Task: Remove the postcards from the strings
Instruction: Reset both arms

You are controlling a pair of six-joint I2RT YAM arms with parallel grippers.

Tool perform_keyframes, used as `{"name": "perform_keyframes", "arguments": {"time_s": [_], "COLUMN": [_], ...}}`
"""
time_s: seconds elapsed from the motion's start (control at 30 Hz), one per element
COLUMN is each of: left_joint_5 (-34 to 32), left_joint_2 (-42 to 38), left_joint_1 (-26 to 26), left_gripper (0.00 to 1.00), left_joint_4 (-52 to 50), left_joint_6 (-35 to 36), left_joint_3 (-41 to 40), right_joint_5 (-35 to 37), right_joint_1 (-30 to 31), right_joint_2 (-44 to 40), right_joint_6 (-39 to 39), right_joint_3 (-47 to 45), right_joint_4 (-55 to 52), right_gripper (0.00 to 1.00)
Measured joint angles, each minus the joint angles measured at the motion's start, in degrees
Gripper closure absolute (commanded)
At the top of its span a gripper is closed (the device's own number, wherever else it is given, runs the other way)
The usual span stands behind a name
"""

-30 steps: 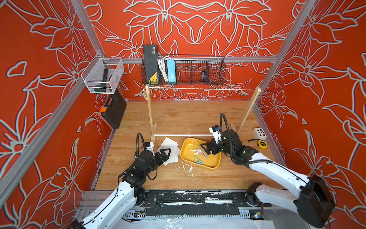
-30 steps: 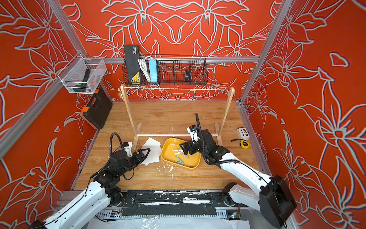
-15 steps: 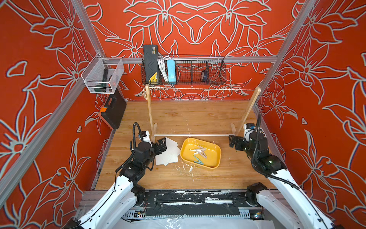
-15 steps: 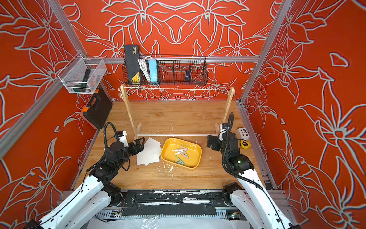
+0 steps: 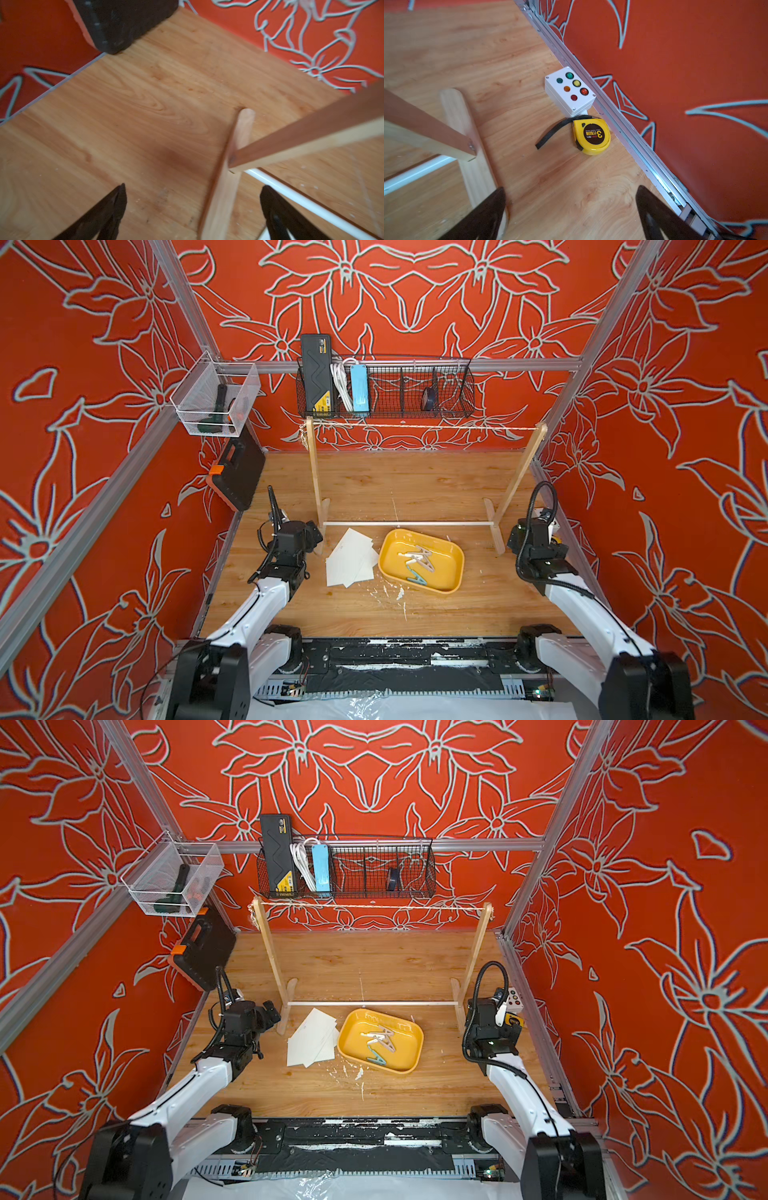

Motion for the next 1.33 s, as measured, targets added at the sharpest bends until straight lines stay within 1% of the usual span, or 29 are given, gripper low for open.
{"name": "perform_keyframes", "arguments": {"time_s": [0.17, 0.3, 0.37, 0.43, 0.53, 0.57, 0.63, 0.67, 0.7, 0.77, 0.83, 0.87, 1.1, 1.23, 1.33], "left_joint_5": [-0.7, -0.7, -0.7, -0.6, 0.6, 2.0, 3.8, 4.2, 4.4, 4.4, 4.3, 4.2, 2.4, 2.9, 5.9], "left_joint_2": [7.5, 12.0, 12.9, 12.9, 12.8, 12.8, 13.9, 15.2, 16.3, 17.4, 17.6, 17.6, 17.6, 17.6, 17.6], "left_joint_1": [0.4, 0.4, 0.4, 0.4, 0.1, -0.4, -1.5, -2.3, -3.0, -3.9, -4.5, -4.7, -6.8, -6.3, -3.9], "left_gripper": [0.02, 0.05, 0.05, 0.04, 0.05, 0.06, 0.02, 0.02, 0.02, 0.02, 0.02, 0.02, 0.02, 0.02, 0.02], "left_joint_4": [11.4, 22.4, 28.3, 33.6, 39.8, 43.3, 48.9, 51.0, 52.1, 54.4, 56.1, 56.9, 60.2, 60.3, 59.6], "left_joint_6": [3.8, 7.6, 9.3, 10.6, 12.9, 14.4, 16.2, 17.2, 18.0, 19.1, 19.9, 20.3, 22.2, 22.3, 22.1], "left_joint_3": [-1.6, -3.8, -6.0, -9.2, -12.7, -14.4, -16.7, -17.2, -17.2, -17.3, -17.3, -17.3, -17.4, -17.4, -17.1], "right_joint_5": [1.2, 1.1, 1.1, 0.5, -2.4, -4.3, -7.9, -9.3, -10.5, -12.0, -13.2, -13.8, -15.5, -15.5, -15.6], "right_joint_1": [0.0, 0.0, 0.0, 0.0, 0.1, 0.1, 0.2, 0.2, 0.3, 0.3, 0.0, 0.0, -0.5, -0.5, -0.6], "right_joint_2": [5.8, 9.0, 10.6, 13.1, 16.0, 16.6, 17.0, 17.0, 17.3, 20.7, 21.6, 22.0, 21.2, 21.2, 21.2], "right_joint_6": [-3.4, -7.0, -8.6, -10.7, -13.7, -15.1, -17.2, -17.9, -18.4, -19.6, -19.7, -20.0, -20.1, -20.1, -20.1], "right_joint_3": [-5.3, -5.9, -5.7, -6.7, -7.0, -7.5, -8.8, -9.5, -9.9, -10.1, -9.9, -10.1, -9.8, -9.8, -9.8], "right_joint_4": [13.9, 23.5, 27.2, 34.4, 39.1, 41.6, 45.1, 46.5, 47.6, 52.3, 51.1, 52.4, 52.2, 51.8, 51.8], "right_gripper": [0.03, 0.02, 0.02, 0.02, 0.06, 0.07, 0.07, 0.06, 0.02, 0.02, 0.02, 0.02, 0.02, 0.02, 0.02]}}
